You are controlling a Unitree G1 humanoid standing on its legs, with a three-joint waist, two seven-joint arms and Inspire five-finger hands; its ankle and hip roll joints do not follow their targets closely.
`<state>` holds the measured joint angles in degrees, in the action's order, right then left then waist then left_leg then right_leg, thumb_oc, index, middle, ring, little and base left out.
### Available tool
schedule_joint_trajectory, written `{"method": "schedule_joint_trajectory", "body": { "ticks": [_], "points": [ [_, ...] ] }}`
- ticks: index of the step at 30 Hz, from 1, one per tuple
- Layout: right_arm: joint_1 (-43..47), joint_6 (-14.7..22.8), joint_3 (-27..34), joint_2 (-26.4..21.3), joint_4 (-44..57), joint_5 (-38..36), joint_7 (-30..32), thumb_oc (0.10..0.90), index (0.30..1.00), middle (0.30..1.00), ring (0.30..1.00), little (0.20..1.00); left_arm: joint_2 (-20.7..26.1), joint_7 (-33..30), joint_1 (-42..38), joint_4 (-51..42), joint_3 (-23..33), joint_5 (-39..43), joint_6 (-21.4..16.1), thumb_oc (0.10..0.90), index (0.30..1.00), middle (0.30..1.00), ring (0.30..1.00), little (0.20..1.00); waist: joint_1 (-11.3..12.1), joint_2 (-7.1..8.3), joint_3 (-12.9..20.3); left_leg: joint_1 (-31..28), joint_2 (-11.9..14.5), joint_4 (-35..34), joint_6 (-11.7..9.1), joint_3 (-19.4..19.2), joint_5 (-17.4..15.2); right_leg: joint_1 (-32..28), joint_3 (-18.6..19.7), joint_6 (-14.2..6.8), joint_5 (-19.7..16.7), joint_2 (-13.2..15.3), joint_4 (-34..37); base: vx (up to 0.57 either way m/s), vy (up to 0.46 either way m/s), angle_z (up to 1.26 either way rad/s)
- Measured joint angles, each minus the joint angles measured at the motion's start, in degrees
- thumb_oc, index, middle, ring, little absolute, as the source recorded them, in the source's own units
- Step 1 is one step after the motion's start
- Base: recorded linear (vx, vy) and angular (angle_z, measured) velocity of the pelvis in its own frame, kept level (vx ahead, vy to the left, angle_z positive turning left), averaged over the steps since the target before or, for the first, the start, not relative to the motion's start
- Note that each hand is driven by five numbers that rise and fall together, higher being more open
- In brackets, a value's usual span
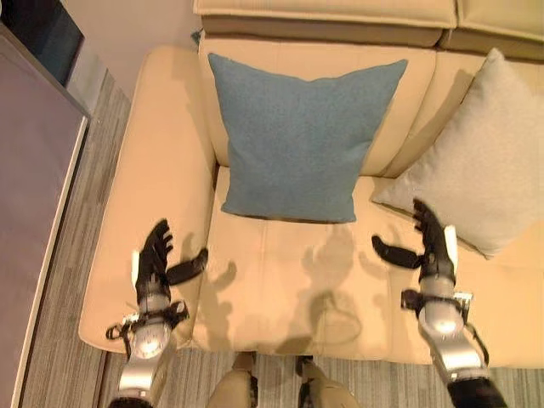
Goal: Pick up all the scattered cushions and arrange them neatly on the sofa.
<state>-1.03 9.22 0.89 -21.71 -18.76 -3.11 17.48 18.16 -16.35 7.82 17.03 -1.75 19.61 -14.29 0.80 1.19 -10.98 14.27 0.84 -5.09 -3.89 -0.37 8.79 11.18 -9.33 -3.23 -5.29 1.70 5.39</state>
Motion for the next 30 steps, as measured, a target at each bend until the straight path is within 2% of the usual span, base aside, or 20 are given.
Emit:
{"method": "schedule_joint_trajectory", "body": {
  "ticks": [2, 3, 7, 8, 10, 11, 13, 16, 21, 24, 27, 28, 30],
  "points": [
    [-1.1, -1.2, -0.5, -0.8, -4.2, 0.2, -1.3, 0.8, 0.9, 0.9, 0.9, 0.9, 0.2, 1.1, 1.0, 3.4, -0.3, 0.0, 1.4, 0.8, 0.9, 0.9, 0.9, 0.9, 0.0, -0.37, 1.0, -1.2, 0.3, 0.0, 0.1, -0.3, -1.5, -1.0, 0.2, -0.2, 0.6, -0.2, 0.0, 0.04, -0.044, -0.11],
    [-1.3, -0.1, 0.4, 0.4, -8.4, 0.5, -2.0, 0.8, 0.9, 0.9, 0.9, 0.9, 0.2, 2.9, 1.4, 6.9, -0.2, -0.2, 1.4, 0.8, 0.9, 0.9, 0.9, 0.9, 0.0, -0.46, 3.1, -1.5, 0.4, -0.1, 0.3, -0.7, -1.8, -1.1, 0.1, -0.1, 0.6, -0.1, 0.0, 0.03, -0.041, -0.16],
    [-5.4, -0.5, -1.3, 0.9, -14.9, 0.7, -4.2, 0.8, 0.9, 0.9, 0.9, 0.9, -0.4, 5.5, 3.4, 13.4, -1.0, -1.8, 2.3, 0.8, 0.9, 0.9, 0.9, 0.9, -0.1, -1.03, 6.3, -4.4, 0.3, -0.3, 0.7, -0.8, -2.1, -4.0, 0.1, -0.1, 0.6, 0.0, 0.1, 0.0, -0.016, -0.03],
    [-6.2, -1.1, -1.5, 0.8, -14.9, 0.7, -4.7, 0.8, 0.9, 0.9, 0.9, 0.9, -0.5, 5.7, 3.6, 14.0, -1.0, -1.8, 3.0, 0.8, 0.9, 0.9, 0.9, 0.9, -0.1, -1.19, 6.6, -4.9, 0.2, -0.3, 1.0, -0.8, -2.3, -4.4, 0.1, -0.1, 0.6, 0.0, 0.1, 0.0, -0.043, -0.03],
    [-5.2, -0.1, -3.1, 0.8, -19.6, 2.8, -5.0, 0.8, 0.9, 0.9, 0.9, 0.9, -0.9, 6.5, 2.3, 19.5, -0.9, -4.3, 2.2, 0.8, 0.9, 0.9, 0.9, 0.9, -0.2, -1.47, 7.0, -6.2, 0.3, -0.1, 0.9, -1.1, -2.1, -5.6, 0.1, -0.1, 0.6, 0.0, 0.1, 0.01, -0.04, -0.05],
    [-5.4, -0.9, -4.2, 0.8, -20.9, 3.6, -5.8, 0.8, 0.9, 0.9, 0.9, 0.9, -1.2, 6.8, 2.5, 21.6, -1.1, -5.3, 3.9, 0.8, 0.9, 0.9, 0.9, 0.9, -0.1, -1.58, 7.5, -7.2, 0.3, -0.1, 1.0, -1.3, -2.2, -6.7, 0.1, -0.1, 0.7, 0.0, 0.1, 0.01, -0.031, -0.05],
    [-6.7, -0.5, -6.2, 1.0, -22.5, 5.1, -6.1, 0.8, 0.9, 0.9, 0.9, 0.9, -1.8, 7.2, 3.6, 25.5, -1.5, -6.8, 3.8, 0.8, 0.9, 0.9, 0.9, 0.9, -0.2, -1.62, 9.4, -7.9, 0.4, -0.2, 1.4, -1.6, -2.5, -7.2, 0.2, 0.1, 1.0, 0.0, 0.4, 0.0, -0.027, -0.05],
    [-6.8, -0.4, -7.6, 1.9, -27.8, 5.8, -6.6, 0.8, 0.9, 0.9, 0.9, 0.9, -2.9, 7.2, 3.4, 33.3, -2.1, -8.0, 4.7, 0.8, 0.9, 0.9, 0.9, 0.9, -0.2, -1.42, 10.3, -9.6, 0.4, -0.1, 1.8, -2.0, -2.9, -8.8, 0.3, 0.5, 1.5, -0.1, 0.4, -0.01, -0.038, -0.02],
    [-6.3, -1.1, -8.4, 2.5, -33.1, 6.4, -7.1, 0.8, 0.9, 0.9, 0.9, 0.9, -3.8, 7.0, 3.1, 41.1, -2.8, -9.8, 6.0, 0.8, 0.9, 0.9, 0.9, 0.9, -0.1, -1.22, 10.4, -11.0, 0.5, -0.1, 1.9, -2.0, -2.9, -10.3, 0.3, 0.5, 1.6, -0.2, 0.4, -0.03, -0.054, 0.0],
    [-5.5, -1.0, -8.9, 2.7, -34.5, 6.3, -7.0, 0.8, 0.9, 0.9, 0.9, 0.9, -3.7, 6.8, 2.4, 41.8, -3.6, -10.7, 5.9, 0.8, 0.9, 0.9, 0.9, 0.9, -0.1, -1.16, 10.4, -10.8, 0.7, -0.2, 1.7, -1.4, -2.9, -10.4, 0.2, 0.6, 1.6, -0.5, 0.4, -0.11, -0.058, 0.06],
    [-4.7, -0.6, -9.6, 2.7, -34.9, 6.1, -7.0, 0.8, 0.9, 0.9, 0.9, 0.9, -3.8, 6.7, 0.3, 42.4, -4.8, -10.8, 5.8, 0.8, 0.9, 0.9, 0.9, 0.9, -0.1, -1.4, 10.2, -8.3, 1.5, 0.7, 0.9, -0.5, -2.3, -8.8, 0.0, 0.8, 1.6, -1.4, 0.0, -0.25, -0.064, 0.17],
    [-2.8, -0.6, -9.9, 2.7, -36.0, 5.9, -7.0, 0.8, 0.9, 0.9, 0.9, 0.9, -3.7, 6.6, -2.2, 43.1, -5.2, -10.9, 5.8, 0.8, 0.9, 0.9, 0.9, 0.9, -0.1, -1.24, 8.7, -5.1, 1.7, 3.9, -0.9, 0.2, -2.1, -7.0, -1.3, 1.6, 1.5, -1.5, -0.7, -0.19, -0.022, 0.25],
    [-0.9, -0.8, -10.0, 2.6, -37.6, 5.6, -7.0, 0.8, 0.9, 0.9, 0.9, 0.9, -3.8, 6.6, -3.9, 43.3, -5.4, -11.3, 5.8, 0.8, 0.9, 0.9, 0.9, 0.9, 0.1, -1.4, 7.0, -4.4, 2.2, 4.3, -1.6, 0.5, -1.6, -6.3, -1.5, 2.9, 0.9, -1.9, -1.0, -0.21, -0.003, 0.09]
  ]
}}
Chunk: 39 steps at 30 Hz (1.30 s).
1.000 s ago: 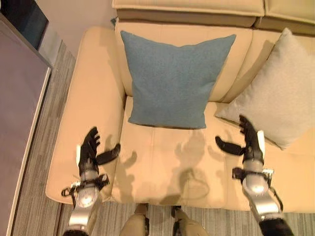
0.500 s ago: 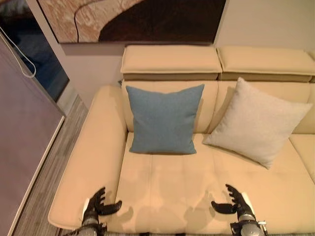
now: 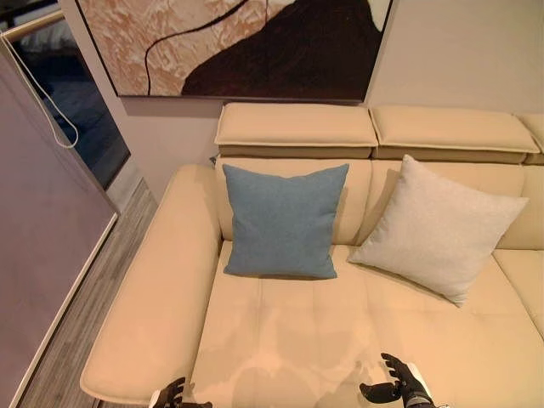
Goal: Pick up all the scattered cushions and arrange them neatly on the sofa.
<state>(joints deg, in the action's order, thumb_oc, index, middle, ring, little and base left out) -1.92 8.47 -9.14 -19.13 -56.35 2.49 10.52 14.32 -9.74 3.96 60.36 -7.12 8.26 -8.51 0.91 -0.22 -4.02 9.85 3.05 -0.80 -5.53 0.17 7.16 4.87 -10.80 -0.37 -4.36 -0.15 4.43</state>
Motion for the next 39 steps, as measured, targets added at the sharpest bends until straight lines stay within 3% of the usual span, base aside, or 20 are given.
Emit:
{"method": "schedule_joint_trajectory", "body": {
  "ticks": [1, 3, 4, 5, 7, 9, 10, 12, 15, 18, 19, 21, 24, 26, 28, 29, 30, 31, 34, 39],
  "points": [
    [0.9, 0.0, -0.4, 0.0, -1.3, -0.2, 0.0, 0.8, 0.9, 0.9, 0.9, 0.9, -0.1, 0.1, -0.7, 0.8, 0.1, -0.6, -0.1, 0.8, 0.9, 0.9, 0.9, 0.9, -0.1, 0.55, -0.4, 0.3, -0.2, 0.0, -3.0, 0.4, 0.9, 0.8, -0.2, 2.5, -0.9, 0.6, 0.3, -0.14, 0.041, -0.1],
    [2.5, -0.2, -0.6, 0.2, -1.6, -0.4, 0.0, 0.8, 0.9, 0.9, 0.9, 0.9, -0.2, 0.2, -2.3, 3.3, 0.4, -1.3, -0.1, 0.8, 0.9, 0.9, 0.9, 0.9, -0.4, 3.74, -2.2, 0.6, -3.3, 8.9, -1.5, 0.5, -4.5, 0.5, 0.4, 3.5, -2.1, 4.1, 1.2, -0.09, 0.053, -0.13],
    [2.7, -0.1, -0.5, -0.1, -1.5, -0.5, 0.3, 0.8, 0.9, 0.9, 0.9, 0.9, -0.5, 0.2, -2.3, 4.5, 0.4, -1.7, 0.0, 0.8, 0.9, 0.9, 0.9, 0.9, -1.3, 4.27, -2.3, -0.6, -3.9, 12.4, -0.9, 0.6, -6.9, 0.2, 0.1, 2.9, -2.4, 5.4, 0.9, -0.08, 0.085, 0.1],
    [2.8, -0.1, -0.4, -0.7, -1.5, -0.6, 0.6, 0.8, 0.9, 0.9, 0.9, 0.9, -1.1, 0.2, -2.1, 5.0, 0.4, -1.7, 0.0, 0.8, 0.9, 0.9, 0.9, 0.9, -2.0, 3.97, -2.2, -2.2, -3.6, 13.1, -0.6, 0.7, -8.1, 0.0, 0.1, 2.3, -2.1, 5.4, 0.8, -0.06, 0.104, 0.19],
    [2.4, -0.5, -0.1, -1.7, -2.5, -0.7, 1.0, 0.8, 0.9, 0.9, 0.9, 0.9, -2.7, 0.3, -2.5, 5.4, 0.4, -1.7, -0.1, 0.8, 0.9, 0.9, 0.9, 0.9, -2.9, 1.4, -1.5, -7.1, -2.1, 10.1, -0.8, 3.1, -11.9, 0.7, 0.4, 1.6, -3.4, 4.6, 0.8, -0.08, 0.133, -0.05],
    [3.6, -0.5, 0.3, -1.7, -3.8, -0.9, 1.1, 0.8, 0.9, 0.9, 0.9, 0.9, -3.5, 0.4, -3.0, 6.9, -0.3, -2.0, 0.2, 0.8, 0.9, 0.9, 0.9, 0.9, -3.8, -0.16, -0.8, -9.7, -2.0, 3.9, 0.9, 3.6, -12.2, 1.5, 0.3, -0.1, -3.9, 4.2, 0.5, -0.11, 0.141, -0.03],
    [3.6, -0.6, 0.6, -1.5, -4.7, -0.9, 1.1, 0.8, 0.9, 0.9, 0.9, 0.9, -3.3, 0.4, -4.0, 6.7, -1.4, -2.7, 0.2, 0.8, 0.9, 0.9, 0.9, 0.9, -3.8, -0.02, -0.8, -10.7, -2.1, 1.2, 3.4, 3.6, -11.6, 2.2, 0.3, -0.7, -4.2, 4.6, 0.3, -0.22, 0.234, 0.08],
    [3.2, -1.0, 0.7, -0.2, -7.1, -0.8, 1.1, 0.8, 0.9, 0.9, 0.9, 0.9, -3.1, 0.4, -5.1, 6.6, -1.9, -2.8, 0.1, 0.8, 0.9, 0.9, 0.9, 0.9, -3.6, 1.59, -0.3, -10.9, -5.1, -0.9, 4.8, 3.5, -9.7, 4.1, 1.2, -2.4, -6.0, 6.6, -0.1, -0.22, 0.199, -0.14],
    [3.6, -1.1, 0.6, 0.8, -7.9, -0.8, 1.1, 0.8, 0.9, 0.9, 0.9, 0.9, -3.1, 0.3, -4.8, 6.7, -2.1, -2.9, 0.1, 0.8, 0.9, 0.9, 0.9, 0.9, -3.3, 2.48, -0.8, -10.3, -8.2, -0.6, 6.1, 2.2, -9.0, 6.6, 3.6, -5.1, -6.8, 9.7, -2.9, -0.22, 0.142, -0.29],
    [4.6, -1.7, 0.6, 2.0, -8.5, -0.7, 1.0, 0.8, 0.9, 0.9, 0.9, 0.9, -1.4, 0.3, -5.1, 6.9, -2.4, -2.9, 0.1, 0.8, 0.9, 0.9, 0.9, 0.9, -3.3, 3.74, -1.9, -7.7, -10.3, 3.1, 8.4, -0.1, -9.7, 9.8, 5.2, -6.8, -9.2, 11.8, -5.3, -0.23, 0.091, -0.32],
    [4.7, -1.7, 0.6, 2.2, -8.6, -0.8, 1.1, 0.8, 0.9, 0.9, 0.9, 0.9, -0.8, 0.3, -5.3, 7.2, -2.4, -3.6, 0.2, 0.8, 0.9, 0.9, 0.9, 0.9, -3.3, 3.7, -2.3, -6.5, -10.4, 4.3, 9.7, -0.7, -9.6, 10.4, 5.4, -8.8, -10.6, 12.1, -5.5, -0.18, 0.068, -0.09],
    [4.5, -2.2, 0.6, 2.3, -8.7, -0.8, 1.0, 0.8, 0.9, 0.9, 0.9, 0.9, -0.2, 0.2, -6.1, 7.1, -2.4, -4.0, 0.2, 0.8, 0.9, 0.9, 0.9, 0.9, -3.0, 2.93, -3.6, -6.8, -9.3, 4.0, 10.2, -0.9, -9.1, 11.6, 6.5, -10.5, -5.9, 10.7, -10.7, -0.17, 0.052, -0.09],
    [4.5, -2.2, 0.6, 2.2, -9.3, -0.8, 1.0, 0.8, 0.9, 0.9, 0.9, 0.9, 0.4, 0.4, -5.2, 7.2, -1.7, -4.1, 0.2, 0.8, 0.9, 0.9, 0.9, 0.9, -1.8, 1.39, -4.2, -6.2, -7.4, 2.5, 11.2, -1.3, -6.7, 11.8, 5.9, -7.8, 5.6, 7.6, -26.4, -0.12, -0.01, -0.09],
    [4.6, -2.2, 0.5, 2.3, -10.1, -0.8, 1.0, 0.8, 0.9, 0.9, 0.9, 0.9, 0.8, 0.4, -4.6, 7.2, -1.7, -4.2, 0.2, 0.8, 0.9, 0.9, 0.9, 0.9, -0.8, 1.27, -3.9, -5.7, -6.5, 1.4, 10.9, -1.4, -5.3, 7.5, 4.7, -7.2, 11.6, 6.5, -28.0, -0.14, -0.084, -0.09],
    [4.5, -1.9, 0.4, 2.5, -10.1, -0.8, 1.0, 0.8, 0.9, 0.9, 0.9, 0.9, 1.2, 0.3, -3.9, 7.2, -1.8, -5.2, 0.2, 0.8, 0.9, 0.9, 0.9, 0.9, 1.4, 1.68, -3.5, -4.5, -5.4, 1.5, 10.1, -3.1, -4.6, 2.6, 2.6, -7.8, 15.3, 6.3, -25.2, -0.06, -0.122, -0.43],
    [5.2, -1.8, 0.4, 2.8, -10.2, -0.9, 1.0, 0.8, 0.9, 0.9, 0.9, 0.9, 1.3, 0.3, -3.2, 7.3, -1.8, -5.3, 0.4, 0.8, 0.9, 0.9, 0.9, 0.9, 2.1, 2.41, -2.9, -4.1, -5.5, 0.8, 9.2, -3.4, -4.1, -0.3, 1.6, -7.8, 15.1, 6.2, -19.6, -0.02, -0.111, -0.44],
    [5.8, -1.7, 0.4, 3.3, -10.3, -0.9, 1.0, 0.8, 0.9, 0.9, 0.9, 0.9, 1.5, 0.3, -2.7, 7.5, -1.6, -5.5, 0.9, 0.8, 0.9, 0.9, 0.9, 0.9, 1.9, 3.45, -2.1, -3.2, -6.0, 0.2, 8.1, -3.4, -3.3, -3.8, 1.8, -5.8, 14.5, 6.1, -11.6, 0.01, -0.077, -0.12],
    [6.5, -1.9, 0.4, 3.4, -10.7, -1.0, 1.0, 0.8, 0.9, 0.9, 0.9, 0.9, 0.8, 0.4, -2.6, 8.5, -1.8, -5.6, 1.4, 0.8, 0.9, 0.9, 0.9, 0.9, 1.3, 2.72, -1.8, -3.0, -5.0, -0.2, 7.2, -2.6, -2.5, -5.6, 1.7, -3.9, 11.2, 4.6, -7.4, 0.01, -0.111, 0.06],
    [4.9, -1.8, 0.5, 3.6, -10.9, -1.4, 1.2, 0.8, 0.9, 0.9, 0.9, 0.9, 0.3, 0.4, -0.9, 9.4, -1.9, -6.2, 1.5, 0.8, 0.9, 0.9, 0.9, 0.9, 1.1, 2.54, 1.7, -3.6, -2.2, -1.5, 4.8, -2.1, -0.8, -6.0, 1.6, -2.0, 11.2, 1.6, -6.3, -0.01, -0.161, 0.05],
    [3.3, -2.0, 0.7, 3.5, -13.3, -1.7, 1.2, 0.8, 0.9, 0.9, 0.9, 0.9, 0.2, 0.4, -1.6, 9.3, -4.3, -6.2, 1.5, 0.8, 0.9, 0.9, 0.9, 0.9, 1.1, 1.75, 2.5, -3.0, -0.6, -1.0, 2.4, -0.5, 0.3, -6.0, 0.3, 0.5, 11.4, -0.6, -6.6, 0.0, -0.057, 0.11]
  ]
}}
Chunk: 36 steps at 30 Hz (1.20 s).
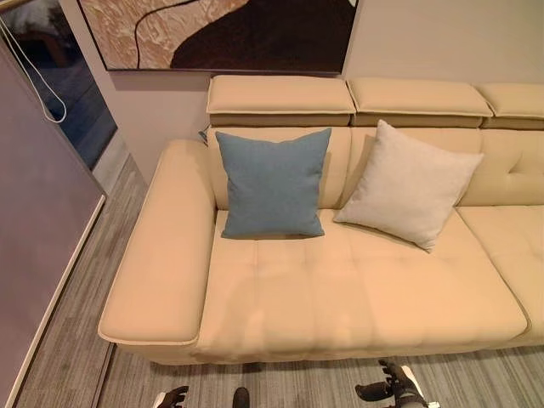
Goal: Pick up all the scattered cushions and arrange them neatly on the sofa.
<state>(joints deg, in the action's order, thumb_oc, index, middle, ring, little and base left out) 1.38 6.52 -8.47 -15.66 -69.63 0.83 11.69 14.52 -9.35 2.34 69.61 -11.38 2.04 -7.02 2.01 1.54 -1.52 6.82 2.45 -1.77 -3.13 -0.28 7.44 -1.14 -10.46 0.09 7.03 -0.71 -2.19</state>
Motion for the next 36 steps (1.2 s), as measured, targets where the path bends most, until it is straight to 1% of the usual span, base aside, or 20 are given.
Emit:
{"method": "schedule_joint_trajectory", "body": {
  "ticks": [3, 6, 9, 11, 15, 16, 18, 19, 22, 23, 24, 25, 26, 27, 29, 30, 31, 32, 35, 36],
  "points": [
    [-1.1, -0.1, 0.0, -0.8, -0.9, -0.1, 0.0, 0.8, 0.9, 0.9, 0.9, 0.9, -0.6, 0.0, -0.1, 0.0, 0.0, 0.0, 0.4, 0.8, 0.9, 0.9, 0.9, 0.9, -0.3, -0.58, -0.2, 0.7, 0.1, 2.6, -0.5, 0.6, -0.2, 0.1, 0.3, 1.0, -0.1, 0.3, -0.6, -0.02, 0.018, -0.1],
    [-0.3, -0.2, -0.1, -1.3, -1.9, -0.2, 0.0, 0.8, 0.9, 0.9, 0.9, 0.9, -0.7, -0.1, -0.5, 0.0, -1.0, 0.0, 1.0, 0.8, 0.9, 0.9, 0.9, 0.9, -0.6, -0.79, -1.0, 0.6, -0.6, 4.9, -0.6, 1.8, -0.1, 1.3, 4.2, 1.2, -0.6, 1.4, -2.2, -0.08, 0.061, -0.6],
    [0.2, -0.5, -0.2, -1.5, -2.0, -0.2, 0.4, 0.8, 0.9, 0.9, 0.9, 0.9, -0.8, -0.3, -2.1, 0.0, -2.1, 0.0, 1.0, 0.8, 0.9, 0.9, 0.9, 0.9, -1.2, -0.38, -1.9, 2.0, -2.0, 7.7, -0.9, 8.0, -0.3, 2.3, 6.9, 0.7, -1.5, 2.5, -2.7, -0.04, 0.075, -0.52],
    [0.4, -1.0, -0.3, -2.0, -2.1, -0.2, 0.7, 0.8, 0.9, 0.9, 0.9, 0.9, -1.9, -0.2, -3.8, 0.0, -2.3, 0.0, 1.0, 0.8, 0.9, 0.9, 0.9, 0.9, -1.4, -0.71, -2.4, 1.6, -2.3, 7.3, -2.4, 12.0, -2.1, 3.6, 9.9, -0.5, -2.6, 2.9, -2.6, -0.03, 0.192, -0.68],
    [1.6, -1.1, 0.0, -2.1, -2.0, -0.2, 0.9, 0.8, 0.9, 0.9, 0.9, 0.9, -3.1, 0.1, -5.7, 0.0, -2.7, 0.0, 1.0, 0.8, 0.9, 0.9, 0.9, 0.9, -2.1, -1.64, -3.1, -0.2, -1.7, 3.0, 0.0, 11.7, -5.0, 5.8, 12.4, -2.6, -3.3, 3.0, -2.9, -0.07, 0.187, -0.52],
    [1.7, -1.0, 0.0, -1.2, -1.6, -0.1, 1.1, 0.8, 0.9, 0.9, 0.9, 0.9, -2.8, 0.0, -7.3, -0.1, -3.7, -0.4, 1.0, 0.8, 0.9, 0.9, 0.9, 0.9, -2.8, 0.23, -4.4, -0.4, -3.6, 3.4, 0.8, 10.7, -5.4, 7.9, 13.9, -4.6, -5.0, 4.1, -4.3, -0.12, 0.203, -0.95],
    [2.8, -0.9, -0.2, -0.2, -1.0, -0.2, 1.1, 0.8, 0.9, 0.9, 0.9, 0.9, -2.3, 0.2, -7.2, 0.1, -4.1, -0.9, 1.1, 0.8, 0.9, 0.9, 0.9, 0.9, -2.2, 1.62, -5.1, -0.6, -4.6, 3.4, 2.1, 8.2, -5.8, 9.7, 13.2, -5.2, -6.1, 5.4, -4.5, -0.08, 0.095, -1.11],
    [3.9, -0.9, 0.1, 0.1, -0.8, -0.2, 1.1, 0.8, 0.9, 0.9, 0.9, 0.9, -1.8, 0.2, -7.6, 0.1, -4.2, -1.3, 1.1, 0.8, 0.9, 0.9, 0.9, 0.9, -2.4, 1.91, -6.0, -0.4, -5.4, 3.2, 2.9, 5.8, -5.9, 10.5, 13.8, -6.5, -6.3, 7.0, -4.5, -0.1, 0.077, -0.74],
    [3.1, -1.7, 0.2, 1.0, -1.5, -0.6, 1.1, 0.8, 0.9, 0.9, 0.9, 0.9, -0.4, -0.1, -8.3, -0.8, -4.1, -1.2, 0.9, 0.8, 0.9, 0.9, 0.9, 0.9, -2.0, 3.07, -6.8, -0.5, -7.0, 4.2, 4.1, 1.6, -6.1, 12.6, 11.5, -6.3, -9.1, 9.0, -4.7, -0.13, 0.083, -0.65],
    [3.4, -1.6, 0.2, 1.1, -1.4, -1.0, 1.1, 0.8, 0.9, 0.9, 0.9, 0.9, 0.0, -0.1, -8.2, -0.5, -4.1, -1.2, 1.0, 0.8, 0.9, 0.9, 0.9, 0.9, -1.3, 2.62, -7.2, -0.4, -6.9, 4.6, 5.4, -0.2, -6.2, 13.0, 10.1, -7.0, -10.8, 9.4, -3.9, -0.06, 0.043, -0.97],
    [4.0, -1.5, 0.2, 1.1, -1.4, -1.2, 1.1, 0.8, 0.9, 0.9, 0.9, 0.9, 0.2, -0.1, -8.0, -0.5, -3.7, -1.2, 1.1, 0.8, 0.9, 0.9, 0.9, 0.9, -1.1, 2.03, -7.5, -0.4, -6.2, 4.5, 6.9, -3.0, -5.6, 12.8, 6.4, -6.3, -10.9, 10.0, -2.9, 0.0, 0.001, -0.97],
    [4.5, -1.5, 0.2, 0.8, -1.4, -1.3, 1.2, 0.8, 0.9, 0.9, 0.9, 0.9, -0.5, -0.2, -7.6, -0.5, -2.4, -1.2, 1.1, 0.8, 0.9, 0.9, 0.9, 0.9, -0.2, 0.59, -8.2, -0.6, -5.7, 4.0, 7.2, -3.4, -6.7, 13.4, 0.2, -5.8, -9.9, 10.4, -4.3, 0.0, 0.0, -0.67],
    [4.0, -1.5, 0.2, 0.5, -1.4, -1.4, 1.2, 0.8, 0.9, 0.9, 0.9, 0.9, -0.6, -0.2, -7.6, -0.5, -1.7, -1.2, 1.1, 0.8, 0.9, 0.9, 0.9, 0.9, -0.3, -0.49, -8.4, -0.3, -5.4, 4.0, 7.2, -3.1, -6.8, 12.7, -0.3, -6.4, -9.6, 10.1, -4.9, 0.0, 0.0, -0.38],
    [3.3, -2.1, 0.2, 0.6, -1.5, -1.4, 1.1, 0.8, 0.9, 0.9, 0.9, 0.9, -0.2, -0.3, -7.5, -0.8, -1.5, -1.2, 1.0, 0.8, 0.9, 0.9, 0.9, 0.9, -0.1, -0.51, -8.4, -0.4, -5.7, 3.7, 7.0, -2.7, -6.7, 11.7, -0.2, -7.0, -9.2, 10.1, -4.9, 0.0, 0.0, 0.0],
    [2.9, -2.1, 0.2, 0.7, -1.5, -1.4, 1.1, 0.8, 0.9, 0.9, 0.9, 0.9, 0.5, -0.3, -7.2, -0.6, -1.4, -1.1, 1.0, 0.8, 0.9, 0.9, 0.9, 0.9, 0.1, -0.23, -8.5, -0.4, -6.0, 3.6, 6.5, -1.5, -6.3, 10.6, -0.2, -6.0, -8.8, 9.7, -3.6, -0.03, -0.153, 0.06],
    [3.1, -2.0, 0.2, 0.6, -1.8, -1.4, 1.2, 0.8, 0.9, 0.9, 0.9, 0.9, 0.5, -0.2, -6.8, -1.0, -0.9, -1.2, 1.2, 0.8, 0.9, 0.9, 0.9, 0.9, 0.0, -0.23, -8.4, -0.6, -5.0, 3.8, 5.2, -3.2, -5.1, 10.9, -1.2, -5.5, -8.5, 9.3, -3.7, 0.02, -0.23, -0.51],
    [4.2, -2.2, 0.2, 1.7, -3.2, -1.4, 1.1, 0.8, 0.9, 0.9, 0.9, 0.9, 1.0, 0.0, -4.2, -3.0, 0.9, -1.0, 1.1, 0.8, 0.9, 0.9, 0.9, 0.9, 1.7, 1.15, -8.3, -0.6, -3.6, 5.1, 2.0, -7.8, -6.1, 11.5, -4.4, -2.3, -8.2, 9.7, -2.6, 0.1, -0.159, -1.38],
    [4.2, -1.8, -0.1, 2.2, -2.4, -1.4, 1.1, 0.8, 0.9, 0.9, 0.9, 0.9, 0.9, -0.3, -2.0, -2.5, 0.9, -0.9, 1.1, 0.8, 0.9, 0.9, 0.9, 0.9, 3.7, 1.05, -7.0, -1.8, -1.6, 4.1, 3.8, -11.5, -7.3, 11.9, -6.7, -1.2, -7.4, 9.3, -4.1, 0.05, -0.107, -1.72],
    [1.9, -0.8, 0.1, 2.8, 0.6, -1.5, 1.3, 0.8, 0.9, 0.9, 0.9, 0.9, 1.2, -0.1, -1.8, -0.1, 1.3, -0.6, 1.9, 0.8, 0.9, 0.9, 0.9, 0.9, 2.4, 2.79, -4.8, -2.5, -0.1, 5.8, 1.9, -10.5, -8.1, 8.9, -6.2, -3.9, -7.3, 8.7, -4.6, 0.06, -0.205, -0.4],
    [1.4, -0.9, 0.3, 2.7, 0.4, -1.7, 1.3, 0.8, 0.9, 0.9, 0.9, 0.9, 1.1, -0.1, -2.1, 0.1, 0.7, -0.3, 1.8, 0.8, 0.9, 0.9, 0.9, 0.9, 2.0, 2.87, -4.7, -2.7, 0.2, 6.1, 1.8, -9.5, -8.1, 8.0, -6.7, -3.5, -7.0, 8.0, -4.1, 0.0, -0.218, 0.23]
  ]
}}
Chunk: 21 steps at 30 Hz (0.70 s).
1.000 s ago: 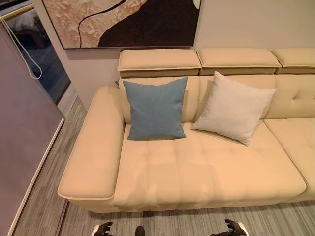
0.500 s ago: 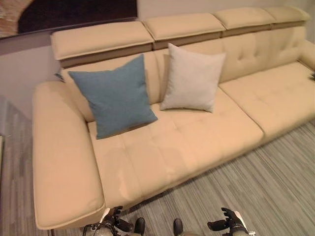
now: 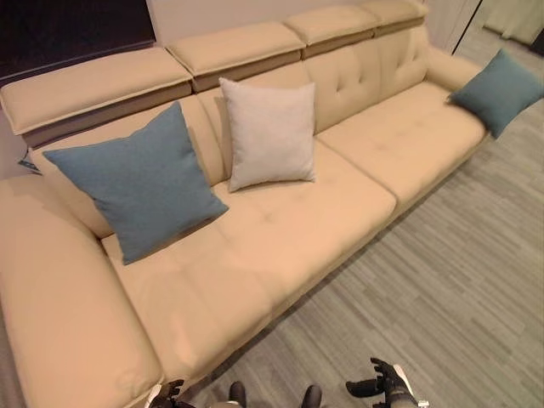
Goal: Pick up all the scattered cushions and arrange them neatly on the sofa.
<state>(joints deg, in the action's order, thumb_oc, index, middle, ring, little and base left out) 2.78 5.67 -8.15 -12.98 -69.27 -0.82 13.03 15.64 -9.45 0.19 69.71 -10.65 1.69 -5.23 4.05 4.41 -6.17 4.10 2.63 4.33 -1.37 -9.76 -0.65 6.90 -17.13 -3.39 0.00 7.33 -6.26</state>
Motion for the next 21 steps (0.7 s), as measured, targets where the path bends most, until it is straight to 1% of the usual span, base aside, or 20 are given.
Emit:
{"method": "schedule_joint_trajectory", "body": {
  "ticks": [1, 2, 3, 4, 5, 6, 7, 8, 9, 10, 11, 12, 13, 15, 16, 17, 18, 19, 20, 21],
  "points": [
    [-1.2, -0.2, 0.1, -0.3, -0.2, -0.3, 0.5, 0.8, 0.9, 0.9, 0.9, 0.9, -0.4, 0.0, -1.1, -0.3, -0.8, 0.4, -0.4, 0.8, 0.9, 0.9, 0.9, 0.9, 0.1, -0.73, 0.2, 1.0, 1.8, 2.9, -1.3, 1.4, -0.3, -0.4, 0.0, 1.2, 1.4, -1.8, -0.4, 0.01, -0.178, 0.18],
    [-1.1, -0.2, 0.2, -0.4, -0.2, -0.6, 0.5, 0.8, 0.9, 0.9, 0.9, 0.9, -0.5, 0.0, -2.0, -0.2, -1.0, 0.4, -0.5, 0.8, 0.9, 0.9, 0.9, 0.9, 0.0, -0.48, 0.1, 2.8, 2.3, 6.1, -2.3, 2.9, 0.1, -0.2, 0.0, 1.9, 1.9, -2.1, -0.4, 0.02, -0.14, 0.05],
    [-1.0, -0.2, 0.2, -0.6, -0.2, -0.7, 0.8, 0.8, 0.9, 0.9, 0.9, 0.9, -0.8, 0.0, -3.0, 0.2, -1.1, 0.5, -0.6, 0.8, 0.9, 0.9, 0.9, 0.9, 0.0, -0.46, 0.0, 4.9, 2.3, 9.9, -3.5, 4.3, 0.9, -0.3, 0.1, 2.1, 1.9, -1.9, -0.2, 0.06, -0.078, -0.06],
    [-1.0, -0.2, 0.3, -0.9, -0.2, -0.8, 1.0, 0.8, 0.9, 0.9, 0.9, 0.9, -1.1, 0.1, -3.4, -0.1, -1.2, 0.5, -0.7, 0.8, 0.9, 0.9, 0.9, 0.9, 0.2, -0.61, -0.1, 6.0, 2.2, 12.8, -4.5, 5.6, 2.0, -1.4, 0.3, 2.8, 1.3, -1.8, 0.9, 0.04, -0.047, -0.13],
    [-1.2, -0.2, 0.3, -1.6, -0.2, -0.9, 1.1, 0.8, 0.9, 0.9, 0.9, 0.9, -1.7, 0.1, -3.4, -0.1, -1.4, 0.4, -0.7, 0.8, 0.9, 0.9, 0.9, 0.9, 0.0, -1.57, -0.2, 6.1, 2.3, 14.7, -4.7, 7.2, 2.7, -2.5, 0.8, 3.8, 1.2, -2.5, 2.2, 0.04, -0.046, -0.19],
    [-1.2, -0.1, 0.2, -2.1, -0.1, -1.1, 1.2, 0.8, 0.9, 0.9, 0.9, 0.9, -2.3, 0.0, -3.5, -0.1, -1.4, 0.4, -0.8, 0.8, 0.9, 0.9, 0.9, 0.9, -0.1, -2.27, -0.5, 6.7, 2.5, 16.7, -5.4, 8.4, 3.1, -3.2, 1.1, 4.0, 1.3, -2.9, 2.7, 0.08, -0.031, -0.28],
    [-0.9, -0.1, 0.2, -2.7, -0.2, -1.4, 1.2, 0.8, 0.9, 0.9, 0.9, 0.9, -2.7, 0.0, -3.9, -0.4, -1.7, 0.4, -0.8, 0.8, 0.9, 0.9, 0.9, 0.9, 0.2, -2.33, -0.6, 7.5, 2.4, 18.2, -5.4, 9.7, 3.1, -3.8, 1.6, 4.3, 1.0, -3.0, 3.4, 0.18, -0.063, -0.3],
    [-0.9, -0.2, 0.1, -3.1, -0.1, -1.8, 1.3, 0.8, 0.9, 0.9, 0.9, 0.9, -3.0, 0.1, -3.6, -0.6, -1.9, 0.4, -0.8, 0.8, 0.9, 0.9, 0.9, 0.9, 0.2, -2.66, -0.5, 7.9, 2.0, 18.4, -5.3, 10.4, 2.4, -4.2, 2.0, 5.0, 0.9, -3.2, 4.0, 0.24, -0.063, -0.2],
    [-1.0, -0.1, 0.1, -3.4, -0.2, -2.0, 1.4, 0.8, 0.9, 0.9, 0.9, 0.9, -3.4, 0.1, -3.6, -0.6, -2.0, 0.4, -0.8, 0.8, 0.9, 0.9, 0.9, 0.9, -0.2, -2.85, -0.4, 8.6, 0.6, 18.7, -5.0, 11.3, 1.3, -4.5, 3.2, 5.4, 0.8, -3.7, 5.1, 0.21, -0.032, -0.12],
    [-1.0, -0.4, 0.1, -3.9, -0.6, -2.0, 1.5, 0.8, 0.9, 0.9, 0.9, 0.9, -3.8, 0.0, -4.3, -0.5, -4.1, 0.4, -0.8, 0.8, 0.9, 0.9, 0.9, 0.9, 0.1, -2.31, -0.4, 8.1, -4.0, 11.1, -4.1, 13.8, 0.4, -4.5, 5.6, 5.4, 0.7, -3.5, 6.9, 0.1, 0.0, -0.1],
    [-0.6, -0.5, 0.1, -4.1, -0.8, -2.0, 1.6, 0.8, 0.9, 0.9, 0.9, 0.9, -3.7, 0.2, -4.6, -0.5, -4.3, 0.4, -0.8, 0.8, 0.9, 0.9, 0.9, 0.9, 0.4, -2.18, -0.5, 8.2, -5.1, 7.5, -3.6, 13.2, 0.7, -4.4, 5.9, 5.6, -0.6, -3.8, 7.8, 0.09, -0.008, -0.24],
    [-0.5, -0.7, 0.2, -4.2, -0.8, -2.0, 1.6, 0.8, 0.9, 0.9, 0.9, 0.9, -3.7, 0.1, -4.6, -0.5, -4.3, 0.4, -0.7, 0.8, 0.9, 0.9, 0.9, 0.9, 0.4, -2.18, -0.7, 8.7, -6.1, 5.9, -3.5, 13.1, 0.7, -5.1, 6.5, 6.5, -1.9, -4.6, 9.5, 0.14, 0.003, -0.27],
    [-0.5, -0.8, 0.1, -4.1, -1.1, -2.0, 1.6, 0.8, 0.9, 0.9, 0.9, 0.9, -3.7, 0.1, -4.4, -0.2, -4.3, 0.4, -0.6, 0.8, 0.9, 0.9, 0.9, 0.9, 0.7, -2.27, -0.8, 8.9, -6.7, 4.4, -3.5, 13.2, 0.8, -6.3, 6.6, 6.7, -2.5, -5.5, 11.3, 0.22, 0.021, -0.25],
    [-0.3, -0.9, -0.2, -3.8, -2.0, -2.1, 1.9, 0.8, 0.9, 0.9, 0.9, 0.9, -3.5, 0.2, -4.6, 0.0, -4.3, 0.4, -0.6, 0.8, 0.9, 0.9, 0.9, 0.9, 1.2, -2.09, -1.4, 9.4, -7.7, 3.4, -3.3, 13.7, 1.5, -7.3, 7.6, 7.0, -2.0, -6.6, 12.0, 0.17, 0.033, -0.38],
    [-0.2, -1.2, -0.1, -3.7, -2.3, -2.0, 2.0, 0.8, 0.9, 0.9, 0.9, 0.9, -3.4, 0.1, -4.2, -0.2, -4.2, 0.4, -0.7, 0.8, 0.9, 0.9, 0.9, 0.9, 2.7, -1.99, -1.4, 8.6, -7.4, 1.0, -3.0, 13.7, 1.9, -7.4, 9.7, 7.0, -2.0, -7.2, 12.0, 0.13, 0.03, -0.96],
    [0.1, -1.1, -0.2, -3.8, -2.2, -2.0, 2.2, 0.8, 0.9, 0.9, 0.9, 0.9, -3.3, 0.1, -3.1, -0.4, -3.3, 0.4, -0.6, 0.8, 0.9, 0.9, 0.9, 0.9, 3.4, -1.96, -1.4, 8.4, -6.8, -0.2, -2.4, 13.6, 3.3, -7.6, 11.4, 7.1, -1.8, -8.1, 12.0, 0.19, 0.05, -0.97],
    [0.5, -1.1, -0.2, -3.9, -2.2, -2.0, 2.3, 0.8, 0.9, 0.9, 0.9, 0.9, -3.4, 0.2, -2.8, -0.2, -2.8, 0.4, -0.4, 0.8, 0.9, 0.9, 0.9, 0.9, 2.9, -2.32, -1.2, 8.0, -6.6, -0.3, -2.0, 13.7, 3.9, -8.2, 11.5, 6.7, -1.4, -8.5, 11.9, 0.22, 0.091, -0.84],
    [0.2, -1.4, -0.1, -3.9, -2.4, -1.9, 2.4, 0.8, 0.9, 0.9, 0.9, 0.9, -3.4, 0.2, -2.1, -0.1, -2.8, 0.3, -0.1, 0.8, 0.9, 0.9, 0.9, 0.9, 3.0, -3.04, -0.8, 4.8, -5.9, -2.1, 0.4, 14.4, 5.9, -9.7, 13.0, 5.5, -0.4, -9.5, 11.5, 0.21, 0.102, -0.52],
    [0.2, -1.4, -0.3, -3.6, -2.4, -1.8, 2.4, 0.8, 0.9, 0.9, 0.9, 0.9, -3.2, 0.1, -1.8, -0.1, -2.8, 0.3, -0.1, 0.8, 0.9, 0.9, 0.9, 0.9, 3.2, -2.64, -0.5, 3.5, -5.9, -3.1, 2.1, 13.2, 5.6, -9.6, 14.0, 5.1, 0.8, -9.1, 10.5, 0.2, 0.109, -0.69],
    [0.5, -1.3, -0.4, -3.5, -2.4, -1.7, 2.3, 0.8, 0.9, 0.9, 0.9, 0.9, -3.0, 0.2, -1.6, -0.2, -2.8, 0.2, 0.0, 0.8, 0.9, 0.9, 0.9, 0.9, 3.4, -2.56, -0.5, 2.4, -5.8, -3.8, 3.2, 11.8, 5.0, -8.5, 14.3, 4.0, 2.1, -8.8, 7.0, 0.1, 0.05, -0.68]
  ]
}}
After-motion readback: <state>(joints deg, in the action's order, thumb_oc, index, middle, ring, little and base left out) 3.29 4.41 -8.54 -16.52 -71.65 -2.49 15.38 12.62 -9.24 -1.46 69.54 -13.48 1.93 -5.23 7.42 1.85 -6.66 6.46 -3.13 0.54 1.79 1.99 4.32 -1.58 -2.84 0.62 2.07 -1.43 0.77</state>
